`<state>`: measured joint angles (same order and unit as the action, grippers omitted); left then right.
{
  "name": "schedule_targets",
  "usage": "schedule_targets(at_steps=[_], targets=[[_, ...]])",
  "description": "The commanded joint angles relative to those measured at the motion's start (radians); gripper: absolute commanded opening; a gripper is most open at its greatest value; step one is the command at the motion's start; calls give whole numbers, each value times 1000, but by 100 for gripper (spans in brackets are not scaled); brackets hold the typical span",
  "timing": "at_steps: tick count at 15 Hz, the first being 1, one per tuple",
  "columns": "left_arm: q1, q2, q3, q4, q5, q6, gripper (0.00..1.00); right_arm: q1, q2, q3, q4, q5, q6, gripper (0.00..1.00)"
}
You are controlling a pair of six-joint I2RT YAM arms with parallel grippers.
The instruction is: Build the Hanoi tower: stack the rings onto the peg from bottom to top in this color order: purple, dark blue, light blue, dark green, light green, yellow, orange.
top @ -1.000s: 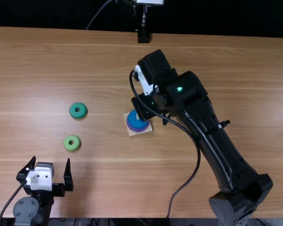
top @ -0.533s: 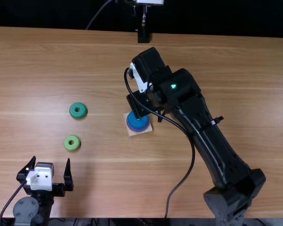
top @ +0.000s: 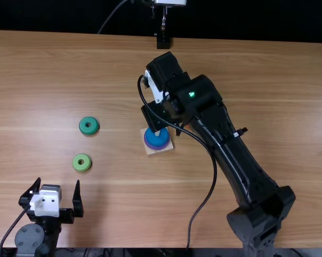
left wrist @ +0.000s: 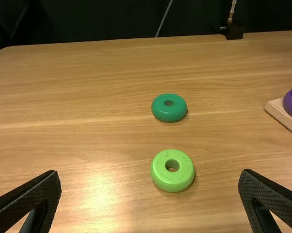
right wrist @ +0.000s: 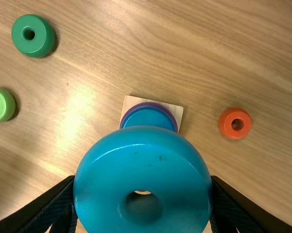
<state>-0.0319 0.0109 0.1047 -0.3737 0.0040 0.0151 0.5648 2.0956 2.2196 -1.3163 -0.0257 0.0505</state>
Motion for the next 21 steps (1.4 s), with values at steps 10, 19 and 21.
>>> schedule_targets(at_steps=[10, 19, 21], targets=[[7, -11, -105, -79, 2, 11, 100, 21, 75, 15, -34, 6, 1, 100], [6, -11, -105, -79, 2, 11, 100, 15, 63, 25, -80, 7, 1, 100], [6, -11, -105, -79, 2, 11, 100, 10, 46, 25, -73, 11, 1, 100]])
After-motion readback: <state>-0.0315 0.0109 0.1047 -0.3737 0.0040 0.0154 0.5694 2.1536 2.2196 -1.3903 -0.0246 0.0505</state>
